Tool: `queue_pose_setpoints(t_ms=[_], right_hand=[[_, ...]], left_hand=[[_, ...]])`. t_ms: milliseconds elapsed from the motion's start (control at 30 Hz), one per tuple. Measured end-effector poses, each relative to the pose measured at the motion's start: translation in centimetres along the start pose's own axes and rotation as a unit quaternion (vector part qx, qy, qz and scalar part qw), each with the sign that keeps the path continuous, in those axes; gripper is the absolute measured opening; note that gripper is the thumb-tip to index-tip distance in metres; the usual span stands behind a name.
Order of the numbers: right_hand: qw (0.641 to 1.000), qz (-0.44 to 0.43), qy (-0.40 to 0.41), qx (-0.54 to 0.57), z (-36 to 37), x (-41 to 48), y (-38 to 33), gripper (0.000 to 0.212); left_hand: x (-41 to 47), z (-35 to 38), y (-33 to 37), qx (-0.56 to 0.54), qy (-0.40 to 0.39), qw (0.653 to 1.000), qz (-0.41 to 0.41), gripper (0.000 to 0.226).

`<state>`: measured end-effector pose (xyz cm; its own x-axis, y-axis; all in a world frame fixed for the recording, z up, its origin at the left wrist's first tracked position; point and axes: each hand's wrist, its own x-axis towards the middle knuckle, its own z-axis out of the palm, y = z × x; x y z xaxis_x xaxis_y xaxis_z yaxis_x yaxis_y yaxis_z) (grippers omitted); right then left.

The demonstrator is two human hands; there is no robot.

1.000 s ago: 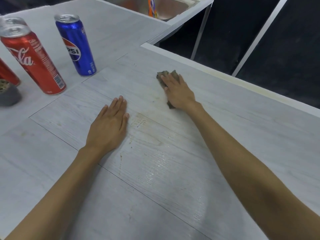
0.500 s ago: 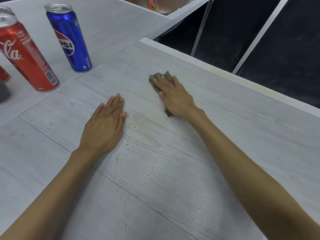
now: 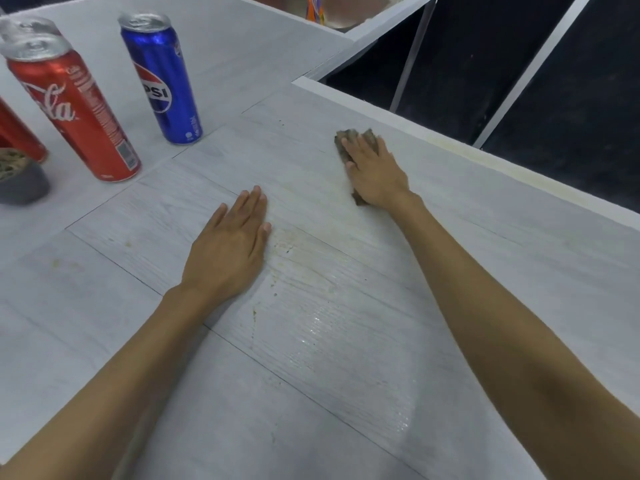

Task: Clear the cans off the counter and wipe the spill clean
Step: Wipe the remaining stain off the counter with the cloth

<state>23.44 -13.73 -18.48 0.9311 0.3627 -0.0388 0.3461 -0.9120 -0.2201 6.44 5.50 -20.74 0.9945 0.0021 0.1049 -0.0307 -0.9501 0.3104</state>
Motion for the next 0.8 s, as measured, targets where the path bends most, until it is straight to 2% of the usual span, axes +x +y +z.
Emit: queue_pose_setpoints(t_ms=[133,200,267,333,400,533,633,733,800], right_hand=[[0.994,-0.096,-0.004,0.043,2.0,-6.1,-7.6,0.048],[0.988,-0.138,-0.007,0.070,2.5,-12.0,-9.6,0.046],[0.982,-0.165,-0.010,0.092,2.6,-17.0,-9.0,0.045],[0.983,-0.149,-0.023,0.106,2.0,-18.4,-7.0,0.045],[0.991,-0.087,-0.034,0.095,1.3,-16.9,-5.4,0.045],[0.997,0.074,0.014,0.035,1.8,-10.7,-7.1,0.048],[0.996,0.060,0.022,0.054,3.5,-9.2,-13.8,0.047],[0.997,-0.012,0.030,0.065,5.4,-13.3,-21.3,0.046],[0.997,-0.027,0.042,0.062,6.0,-17.2,-23.1,0.046]], left_hand=[[0.2,-1.5,-1.5,-0.086,-0.082,0.992,0.037,0.048],[-0.9,-2.4,-3.4,-0.093,-0.107,0.988,0.056,0.049],[-2.3,-3.2,-5.7,-0.067,-0.109,0.989,0.075,0.058],[-3.7,-4.4,-8.4,-0.059,-0.101,0.989,0.086,0.076],[-4.6,-5.6,-11.2,-0.049,-0.104,0.989,0.093,0.084],[-5.7,-6.9,-15.3,-0.030,-0.107,0.986,0.128,0.080],[-5.7,-6.8,-16.5,-0.022,-0.101,0.982,0.160,0.068],[-5.4,-6.6,-16.5,-0.015,-0.067,0.982,0.176,0.070],[-5.6,-6.4,-16.4,-0.010,-0.045,0.982,0.183,0.071]])
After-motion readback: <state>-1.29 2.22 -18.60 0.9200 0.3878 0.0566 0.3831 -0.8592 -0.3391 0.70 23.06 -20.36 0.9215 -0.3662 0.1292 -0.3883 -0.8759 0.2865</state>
